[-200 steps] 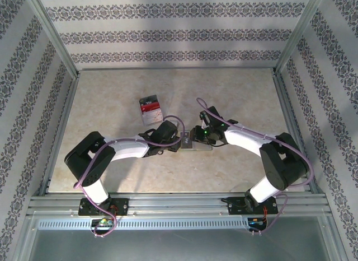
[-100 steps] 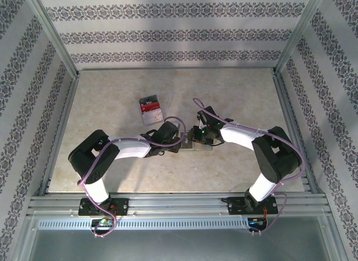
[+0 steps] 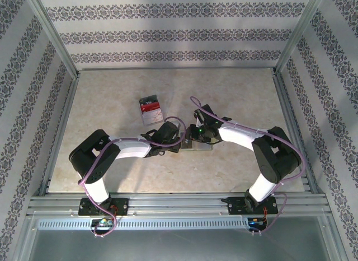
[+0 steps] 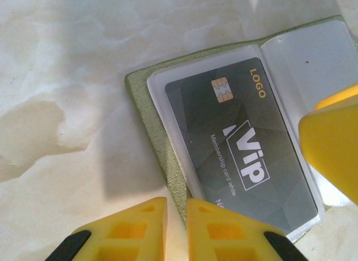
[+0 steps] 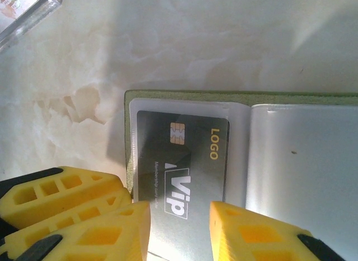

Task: Take the credit cards out of the card holder

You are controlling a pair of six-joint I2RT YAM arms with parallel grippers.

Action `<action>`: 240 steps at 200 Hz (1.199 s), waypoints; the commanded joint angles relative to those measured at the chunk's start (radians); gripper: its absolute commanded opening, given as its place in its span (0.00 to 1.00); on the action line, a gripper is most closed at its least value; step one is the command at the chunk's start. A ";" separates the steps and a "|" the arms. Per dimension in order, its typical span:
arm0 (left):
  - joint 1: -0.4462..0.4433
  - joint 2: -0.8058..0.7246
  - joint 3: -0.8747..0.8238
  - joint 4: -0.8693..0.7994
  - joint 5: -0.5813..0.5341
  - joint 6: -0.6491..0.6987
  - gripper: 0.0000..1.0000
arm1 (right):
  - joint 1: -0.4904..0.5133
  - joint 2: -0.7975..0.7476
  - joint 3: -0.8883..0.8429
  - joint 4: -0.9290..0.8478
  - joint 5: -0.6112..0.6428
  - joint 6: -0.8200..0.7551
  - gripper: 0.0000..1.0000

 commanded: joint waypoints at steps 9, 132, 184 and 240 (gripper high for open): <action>-0.013 0.016 -0.007 0.027 0.011 -0.015 0.16 | 0.009 0.038 0.008 -0.009 0.020 0.009 0.35; -0.013 0.031 -0.011 0.034 0.025 -0.028 0.11 | 0.008 0.067 -0.031 0.090 -0.046 0.056 0.38; -0.013 0.036 -0.012 0.039 0.030 -0.031 0.10 | 0.007 0.036 -0.053 0.145 -0.098 0.076 0.37; -0.013 0.033 -0.014 0.034 0.026 -0.031 0.10 | -0.002 -0.017 -0.076 0.169 -0.121 0.083 0.37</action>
